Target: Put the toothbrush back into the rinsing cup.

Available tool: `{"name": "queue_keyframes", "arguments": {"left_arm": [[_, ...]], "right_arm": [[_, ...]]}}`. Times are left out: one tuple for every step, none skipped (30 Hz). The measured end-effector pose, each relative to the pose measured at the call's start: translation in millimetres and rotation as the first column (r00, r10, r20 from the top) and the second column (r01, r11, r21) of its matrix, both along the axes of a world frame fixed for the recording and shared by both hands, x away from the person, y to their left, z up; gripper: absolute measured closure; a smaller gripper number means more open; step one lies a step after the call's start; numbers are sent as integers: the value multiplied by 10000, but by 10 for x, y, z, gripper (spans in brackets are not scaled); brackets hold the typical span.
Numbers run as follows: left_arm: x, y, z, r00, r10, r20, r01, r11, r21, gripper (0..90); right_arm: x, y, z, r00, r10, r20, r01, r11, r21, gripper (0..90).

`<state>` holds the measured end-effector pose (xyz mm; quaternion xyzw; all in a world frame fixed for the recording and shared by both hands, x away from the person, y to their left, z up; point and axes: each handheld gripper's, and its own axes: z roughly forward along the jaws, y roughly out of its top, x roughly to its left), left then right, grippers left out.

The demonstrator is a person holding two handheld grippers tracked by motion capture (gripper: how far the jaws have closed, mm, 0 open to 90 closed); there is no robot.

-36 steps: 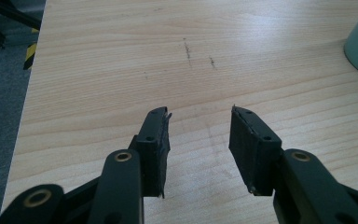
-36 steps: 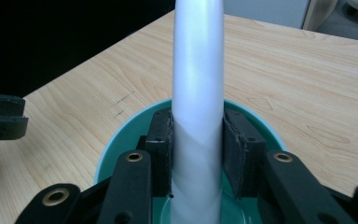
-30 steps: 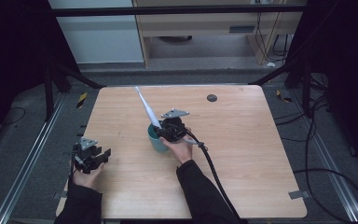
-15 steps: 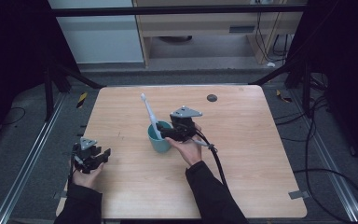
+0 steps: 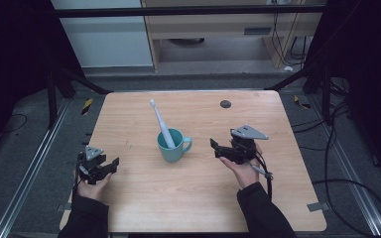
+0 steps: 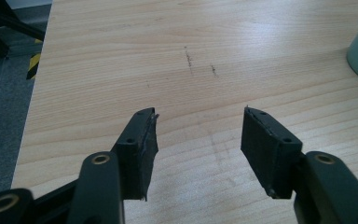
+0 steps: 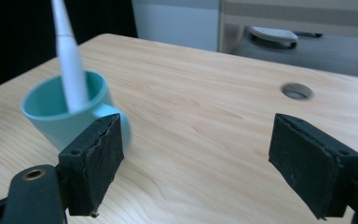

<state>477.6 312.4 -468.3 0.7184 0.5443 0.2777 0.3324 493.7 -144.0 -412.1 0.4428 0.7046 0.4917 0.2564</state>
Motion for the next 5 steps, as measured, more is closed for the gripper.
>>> {"name": "queue_keyframes", "arguments": {"left_arm": [[4,-2,-5,10000,-8,-18,8,10000,44,424],[5,-4,-9,10000,-4,-14,4,10000,65,412],[5,-5,-10,10000,9,-3,-9,10000,79,403],[5,-4,-9,10000,-5,-3,5,10000,83,396],[4,-3,-8,10000,5,18,-5,10000,82,391]], "right_arm": [[-26,-66,-22,9999,-108,-48,108,9999,-14,176],[-62,-139,-46,9997,-233,-69,233,9997,10,173],[-90,-192,-63,9995,-295,-68,295,9996,5,168],[-110,-230,-75,9994,-333,-73,333,9994,-28,163],[-149,-289,-95,9991,-428,0,428,9990,-122,160]]}}
